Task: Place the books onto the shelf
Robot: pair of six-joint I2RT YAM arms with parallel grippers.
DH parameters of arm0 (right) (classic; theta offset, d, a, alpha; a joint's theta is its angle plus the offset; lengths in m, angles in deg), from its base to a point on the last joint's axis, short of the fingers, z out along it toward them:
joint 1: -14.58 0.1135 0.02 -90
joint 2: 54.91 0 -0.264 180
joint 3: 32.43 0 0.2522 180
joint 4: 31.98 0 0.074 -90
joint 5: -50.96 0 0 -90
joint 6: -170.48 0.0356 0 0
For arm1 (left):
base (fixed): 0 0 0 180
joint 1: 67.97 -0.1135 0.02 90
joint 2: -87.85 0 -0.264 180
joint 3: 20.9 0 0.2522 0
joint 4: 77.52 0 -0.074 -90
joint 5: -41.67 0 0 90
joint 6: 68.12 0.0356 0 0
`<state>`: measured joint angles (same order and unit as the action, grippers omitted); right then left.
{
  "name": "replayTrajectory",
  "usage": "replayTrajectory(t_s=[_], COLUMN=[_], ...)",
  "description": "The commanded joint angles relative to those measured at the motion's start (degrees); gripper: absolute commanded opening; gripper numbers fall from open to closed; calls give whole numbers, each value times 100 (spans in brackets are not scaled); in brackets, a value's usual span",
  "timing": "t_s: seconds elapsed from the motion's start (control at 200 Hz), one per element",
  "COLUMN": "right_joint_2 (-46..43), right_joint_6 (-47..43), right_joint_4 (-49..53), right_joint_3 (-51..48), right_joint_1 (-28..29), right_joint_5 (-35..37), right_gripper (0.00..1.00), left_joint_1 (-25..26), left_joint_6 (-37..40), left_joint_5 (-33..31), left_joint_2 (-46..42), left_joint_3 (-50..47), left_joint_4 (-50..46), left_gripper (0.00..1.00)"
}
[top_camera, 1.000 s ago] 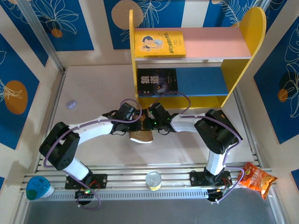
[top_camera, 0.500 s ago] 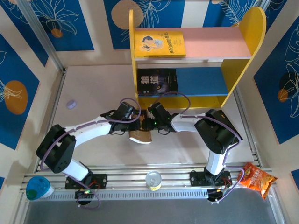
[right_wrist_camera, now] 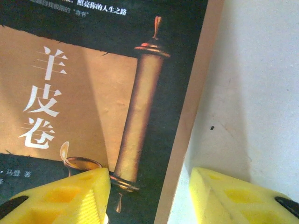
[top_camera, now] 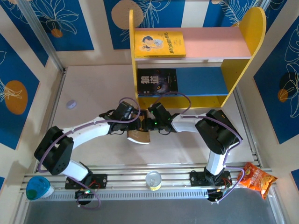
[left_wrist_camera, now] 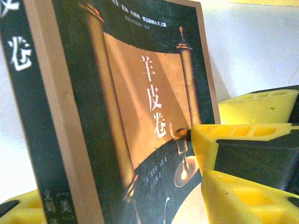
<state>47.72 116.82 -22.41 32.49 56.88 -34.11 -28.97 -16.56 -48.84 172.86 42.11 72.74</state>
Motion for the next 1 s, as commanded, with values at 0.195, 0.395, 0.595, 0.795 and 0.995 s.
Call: replayTrajectory(t_s=[0.195, 0.395, 0.595, 0.795, 0.995], right_joint_2=[-69, -146, -247, -369, -535], right_joint_6=[-13, -12, -21, -16, -13], right_joint_4=[947, 951, 979, 979, 955], right_joint_3=[-482, -527, -560, -596, -618], right_joint_1=[-141, -207, -273, -320, -372], right_joint_5=[-27, -34, -48, -92, -205], right_gripper=[56, 56, 56, 57, 57], left_joint_1=[-36, -59, -77, -76, -80], left_joint_6=[133, 152, 144, 145, 184], left_joint_5=[-46, -72, -98, -82, -59], left_joint_2=[-212, -274, -277, -204, -170], left_joint_3=[76, 33, 9, -19, -74], left_joint_4=[-32, -48, -32, 54, 186], left_gripper=[53, 48, 45, 36, 25])
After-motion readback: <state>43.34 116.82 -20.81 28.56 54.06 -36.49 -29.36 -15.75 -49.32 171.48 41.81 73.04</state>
